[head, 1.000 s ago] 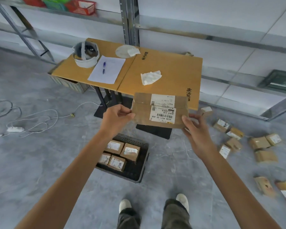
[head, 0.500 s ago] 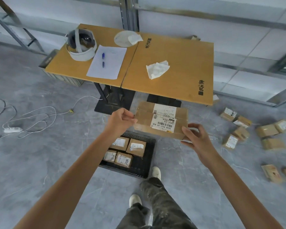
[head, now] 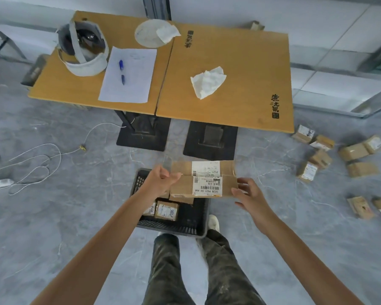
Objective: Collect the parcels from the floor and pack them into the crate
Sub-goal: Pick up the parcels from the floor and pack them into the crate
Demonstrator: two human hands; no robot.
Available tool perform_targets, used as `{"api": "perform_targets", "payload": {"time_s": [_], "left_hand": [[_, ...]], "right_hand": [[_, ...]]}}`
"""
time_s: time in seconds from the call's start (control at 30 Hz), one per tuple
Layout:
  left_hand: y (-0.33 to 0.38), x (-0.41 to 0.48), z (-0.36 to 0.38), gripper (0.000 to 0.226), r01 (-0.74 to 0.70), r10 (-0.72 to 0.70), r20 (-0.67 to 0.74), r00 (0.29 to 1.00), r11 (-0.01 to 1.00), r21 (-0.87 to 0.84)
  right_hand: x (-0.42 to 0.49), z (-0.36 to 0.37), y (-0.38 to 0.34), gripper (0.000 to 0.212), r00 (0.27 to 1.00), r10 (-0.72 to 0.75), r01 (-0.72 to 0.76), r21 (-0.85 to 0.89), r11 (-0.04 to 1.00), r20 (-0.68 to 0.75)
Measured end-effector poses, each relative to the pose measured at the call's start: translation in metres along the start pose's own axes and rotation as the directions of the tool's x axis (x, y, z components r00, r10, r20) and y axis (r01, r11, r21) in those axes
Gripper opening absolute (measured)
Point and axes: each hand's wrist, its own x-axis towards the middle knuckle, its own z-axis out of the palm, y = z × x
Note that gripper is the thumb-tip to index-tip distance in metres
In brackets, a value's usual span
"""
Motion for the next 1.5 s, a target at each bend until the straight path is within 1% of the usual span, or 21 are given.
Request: {"api": "perform_targets", "payload": {"time_s": [0.1, 0.17, 0.27, 0.33, 0.4, 0.47, 0.6, 0.73, 0.8, 0.87, 0.97, 1.03, 1.1, 1.17, 1.23, 1.3, 1.33, 1.4, 1.43, 1.5], "left_hand": [[-0.016, 0.016, -0.013, 0.032, 0.048, -0.046, 0.03, 0.998, 0.998, -0.05], [-0.03, 0.025, -0.021, 0.033, 0.055, -0.05, 0.042, 0.998, 0.992, -0.117], [-0.046, 0.039, -0.032, 0.052, 0.071, -0.052, 0.115, 0.992, 0.984, -0.162], [-0.053, 0.05, -0.038, 0.056, 0.097, -0.073, 0.18, 0.981, 0.987, -0.131], [-0.062, 0.066, -0.04, 0.055, 0.109, -0.086, 0.205, 0.975, 0.989, -0.101], [-0.072, 0.084, -0.039, 0.052, 0.103, -0.09, 0.183, 0.979, 0.993, -0.062], [-0.102, 0.122, -0.026, 0.043, 0.123, -0.126, 0.072, 0.989, 0.992, 0.041], [-0.145, 0.152, -0.002, 0.039, 0.194, -0.204, 0.059, 0.977, 0.971, 0.136], [-0.172, 0.169, 0.014, 0.043, 0.236, -0.249, 0.065, 0.966, 0.957, 0.167], [-0.199, 0.186, 0.03, 0.046, 0.294, -0.312, 0.072, 0.947, 0.936, 0.191], [-0.242, 0.217, 0.057, 0.047, 0.302, -0.325, 0.049, 0.944, 0.917, 0.26], [-0.268, 0.236, 0.074, 0.051, 0.299, -0.323, 0.035, 0.946, 0.907, 0.296], [-0.291, 0.254, 0.088, 0.05, 0.291, -0.318, 0.045, 0.947, 0.908, 0.301], [-0.312, 0.273, 0.099, 0.05, 0.267, -0.297, 0.066, 0.953, 0.921, 0.283], [-0.325, 0.293, 0.105, 0.055, 0.24, -0.263, 0.069, 0.962, 0.941, 0.239], [-0.33, 0.312, 0.112, 0.063, 0.268, -0.278, 0.067, 0.958, 0.954, 0.133], [-0.33, 0.321, 0.118, 0.066, 0.291, -0.296, 0.067, 0.953, 0.954, 0.078], [-0.326, 0.34, 0.13, 0.07, 0.303, -0.303, 0.084, 0.949, 0.953, 0.015], [-0.325, 0.349, 0.138, 0.071, 0.278, -0.28, 0.089, 0.956, 0.96, 0.03], [-0.321, 0.367, 0.156, 0.067, 0.181, -0.192, 0.083, 0.978, 0.975, 0.127]], "right_hand": [[0.0, 0.031, 0.014, 0.022, 0.998, 0.022, -0.022, -0.008, 1.0, -0.06], [0.002, 0.05, 0.023, 0.022, 0.995, 0.04, -0.042, -0.021, 0.999, -0.089], [0.012, 0.074, 0.033, 0.023, 0.992, 0.084, -0.086, -0.018, 0.996, -0.093], [0.021, 0.086, 0.039, 0.026, 0.989, 0.12, -0.12, -0.002, 0.993, -0.092], [0.032, 0.095, 0.046, 0.031, 0.984, 0.153, -0.153, 0.015, 0.988, -0.09], [0.046, 0.101, 0.056, 0.032, 0.981, 0.177, -0.177, 0.001, 0.984, -0.084], [0.077, 0.111, 0.088, 0.028, 0.975, 0.212, -0.219, -0.123, 0.968, -0.068], [0.104, 0.13, 0.136, 0.021, 0.973, 0.228, -0.229, -0.217, 0.949, -0.031], [0.115, 0.138, 0.165, 0.03, 0.966, 0.259, -0.251, -0.212, 0.944, 0.011], [0.127, 0.145, 0.195, 0.036, 0.944, 0.325, -0.309, -0.196, 0.931, 0.051], [0.156, 0.148, 0.245, 0.044, 0.906, 0.422, -0.407, -0.241, 0.881, 0.014], [0.179, 0.151, 0.275, 0.041, 0.895, 0.447, -0.431, -0.271, 0.86, -0.007], [0.2, 0.158, 0.301, 0.037, 0.899, 0.437, -0.421, -0.294, 0.858, -0.012], [0.221, 0.161, 0.323, 0.04, 0.918, 0.396, -0.364, -0.393, 0.845, 0.003], [0.238, 0.163, 0.34, 0.035, 0.933, 0.359, -0.305, -0.463, 0.832, 0.031], [0.252, 0.165, 0.359, 0.044, 0.941, 0.321, -0.226, -0.51, 0.83, 0.105], [0.257, 0.167, 0.366, 0.05, 0.94, 0.321, -0.221, -0.51, 0.831, 0.116], [0.267, 0.172, 0.379, 0.057, 0.944, 0.316, -0.232, -0.499, 0.835, 0.09], [0.272, 0.174, 0.385, 0.061, 0.949, 0.308, -0.236, -0.499, 0.834, 0.066], [0.283, 0.178, 0.398, 0.073, 0.958, 0.288, -0.253, -0.503, 0.827, -0.008]]}}
